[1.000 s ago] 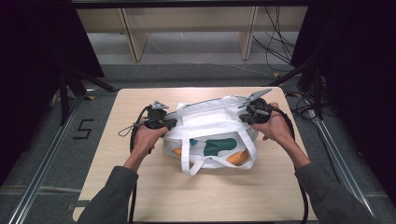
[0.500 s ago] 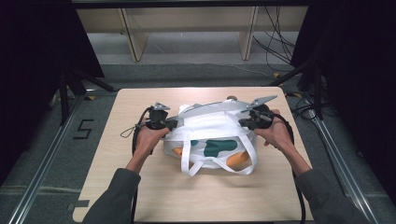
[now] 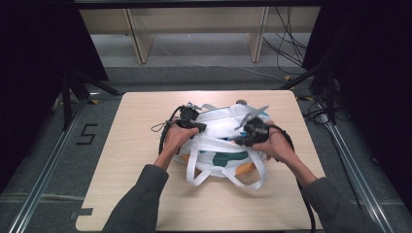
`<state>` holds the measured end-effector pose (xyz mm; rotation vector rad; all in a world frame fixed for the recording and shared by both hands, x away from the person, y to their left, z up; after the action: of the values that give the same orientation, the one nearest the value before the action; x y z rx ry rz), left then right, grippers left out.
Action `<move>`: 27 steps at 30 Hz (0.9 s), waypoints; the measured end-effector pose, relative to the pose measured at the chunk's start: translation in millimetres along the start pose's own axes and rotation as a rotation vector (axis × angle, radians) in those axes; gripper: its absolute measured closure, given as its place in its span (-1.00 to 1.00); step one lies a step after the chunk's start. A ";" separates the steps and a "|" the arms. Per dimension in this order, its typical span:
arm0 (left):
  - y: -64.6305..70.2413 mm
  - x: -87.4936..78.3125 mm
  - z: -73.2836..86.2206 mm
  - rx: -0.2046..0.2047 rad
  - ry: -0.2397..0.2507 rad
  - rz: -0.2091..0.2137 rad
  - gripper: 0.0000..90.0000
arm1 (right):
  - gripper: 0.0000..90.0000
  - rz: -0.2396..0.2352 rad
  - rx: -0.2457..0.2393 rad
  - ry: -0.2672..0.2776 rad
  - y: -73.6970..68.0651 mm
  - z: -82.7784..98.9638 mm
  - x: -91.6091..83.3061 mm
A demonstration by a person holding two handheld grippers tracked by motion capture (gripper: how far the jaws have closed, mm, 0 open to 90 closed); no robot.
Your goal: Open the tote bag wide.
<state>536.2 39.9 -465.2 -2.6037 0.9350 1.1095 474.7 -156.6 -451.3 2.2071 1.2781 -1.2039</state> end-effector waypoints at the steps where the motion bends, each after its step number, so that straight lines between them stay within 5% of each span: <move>1: -0.8 1.5 -0.4 -0.019 0.003 0.000 0.98 | 1.00 -0.043 -0.042 -0.047 -8.4 10.1 5.0; 2: -1.6 1.4 0.1 -0.027 0.003 0.009 0.99 | 1.00 -0.082 -0.072 -0.096 -22.3 25.9 15.5; 3: -1.8 1.5 0.6 -0.040 0.006 0.020 0.98 | 1.00 -0.068 -0.090 -0.131 -29.8 36.2 19.9; 6: -1.8 -1.5 1.9 -0.040 0.018 0.014 0.98 | 1.00 -0.095 -0.066 -0.126 -36.1 44.2 16.7; 11: 13.8 -20.1 3.4 0.019 0.058 0.043 0.94 | 1.00 -0.051 -0.058 0.102 -19.7 -0.4 -7.9; 13: 23.0 -25.7 7.7 0.052 0.060 0.063 0.94 | 1.00 -0.014 -0.105 0.104 -13.9 -19.7 -7.2; 15: 33.4 -23.9 21.3 0.122 -0.007 0.082 0.95 | 1.00 0.058 -0.132 0.033 -7.1 -32.4 8.5; 18: 41.1 -18.8 46.2 0.190 -0.097 0.121 0.98 | 1.00 0.157 -0.169 -0.055 11.1 -43.5 31.9; 19: 41.2 -19.7 56.0 0.213 -0.140 0.129 0.98 | 1.00 0.221 -0.145 -0.059 20.8 -49.7 37.9; 20: 42.7 -19.9 63.2 0.200 -0.142 0.137 0.99 | 1.00 0.282 -0.123 -0.056 33.8 -56.5 43.4; 24: 46.6 -26.0 86.1 0.236 -0.150 0.144 0.99 | 1.00 0.409 -0.058 -0.097 73.9 -67.0 56.4; 26: 50.8 -25.9 97.5 0.265 -0.142 0.141 0.99 | 1.00 0.397 0.002 -0.126 90.7 -63.2 65.3; 27: 50.6 -26.7 100.3 0.248 -0.130 0.144 0.99 | 1.00 0.389 0.003 -0.129 99.7 -60.6 68.9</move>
<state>431.7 50.1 -513.3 -2.2700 1.1639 1.1012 604.7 -135.2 -482.9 2.2038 0.7510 -1.1666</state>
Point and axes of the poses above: each handheld gripper's, and its own axes: x roughly forward along the jaws, z roughly out of its underside, y roughly to its right, the point moved 5 cm from there along x, roughly forward along the jaws, and after that the axes turned 4 degrees about -z, right-handed, at the moved point
